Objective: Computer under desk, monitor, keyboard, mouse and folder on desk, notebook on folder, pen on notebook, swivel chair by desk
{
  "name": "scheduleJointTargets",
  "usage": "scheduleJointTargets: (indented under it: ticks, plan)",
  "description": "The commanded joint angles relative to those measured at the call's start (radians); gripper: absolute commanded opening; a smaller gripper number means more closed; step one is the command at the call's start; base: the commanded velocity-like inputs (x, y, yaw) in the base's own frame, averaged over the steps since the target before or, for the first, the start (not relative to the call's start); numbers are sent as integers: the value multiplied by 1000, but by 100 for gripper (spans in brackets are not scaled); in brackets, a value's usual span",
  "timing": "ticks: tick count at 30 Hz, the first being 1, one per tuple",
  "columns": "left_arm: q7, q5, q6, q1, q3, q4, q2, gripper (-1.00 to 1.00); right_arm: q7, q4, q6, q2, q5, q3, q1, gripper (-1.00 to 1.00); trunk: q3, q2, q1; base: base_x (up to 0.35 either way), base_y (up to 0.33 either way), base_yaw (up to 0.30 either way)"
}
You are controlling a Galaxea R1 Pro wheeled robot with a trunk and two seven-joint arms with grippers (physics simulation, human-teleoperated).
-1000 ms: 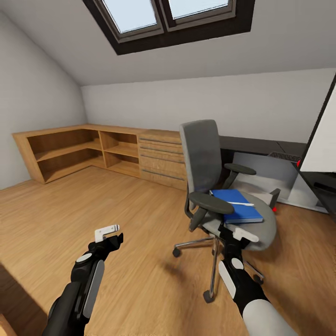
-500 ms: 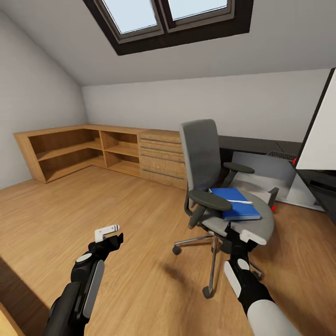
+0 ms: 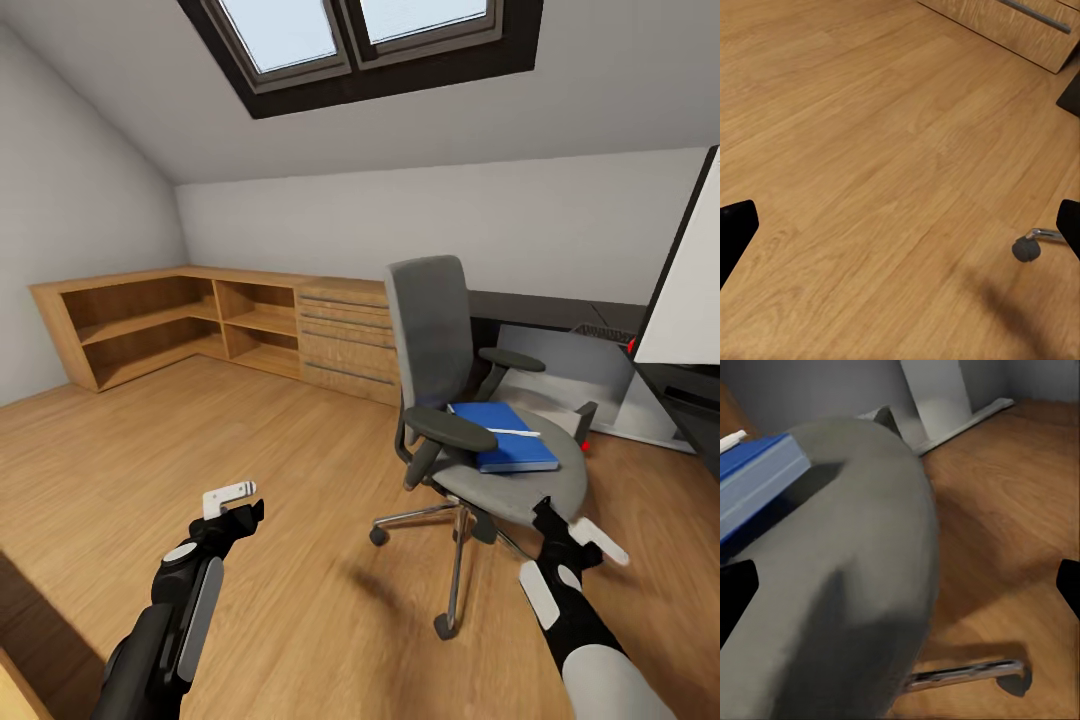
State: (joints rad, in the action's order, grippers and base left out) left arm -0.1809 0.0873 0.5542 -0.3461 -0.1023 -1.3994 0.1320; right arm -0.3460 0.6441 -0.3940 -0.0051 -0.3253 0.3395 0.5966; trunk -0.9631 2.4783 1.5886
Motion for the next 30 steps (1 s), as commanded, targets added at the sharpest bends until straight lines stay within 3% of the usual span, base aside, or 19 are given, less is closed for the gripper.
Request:
scheduleJointTargets:
  ticks: [1, 3, 4, 9, 10, 16, 25, 30]
  plan:
    - [-6, 9, 4, -1, 0, -1, 0, 100, 1, -5, -5, -9, -36, -1, 1, 100, -1, 0, 0, 0, 0, 0]
    - [-6, 9, 4, -1, 0, -1, 0, 100, 0, -13, -2, -26, -91, 1, 2, 100, -1, 0, 0, 0, 0, 0]
    - [-6, 9, 4, -1, 0, -1, 0, 100, 0, -18, 1, -43, -151, 2, 2, 100, -1, 0, 0, 0, 0, 0]
    - [-6, 9, 4, -1, 0, -1, 0, 100, 1, -21, 4, -76, -302, 2, 3, 100, -1, 0, 0, 0, 0, 0]
    - [-6, 9, 4, -1, 0, -1, 0, 100, 1, -21, 4, -79, -315, 1, 3, 100, -1, 0, 0, 0, 0, 0]
    - [-6, 9, 4, -1, 0, -1, 1, 100, 6, -19, 3, -87, -358, -2, 3, 100, -1, 0, 0, 0, 0, -8]
    - [-6, 9, 4, -1, 0, -2, 0, 100, 10, -16, 2, -87, -364, -8, 3, 100, -1, 0, 0, 0, 0, -124]
    - [-6, 10, 4, -1, -1, -2, 0, 100, 10, 11, -2, -84, -362, -40, 3, 100, -1, 0, 0, 0, 0, -32]
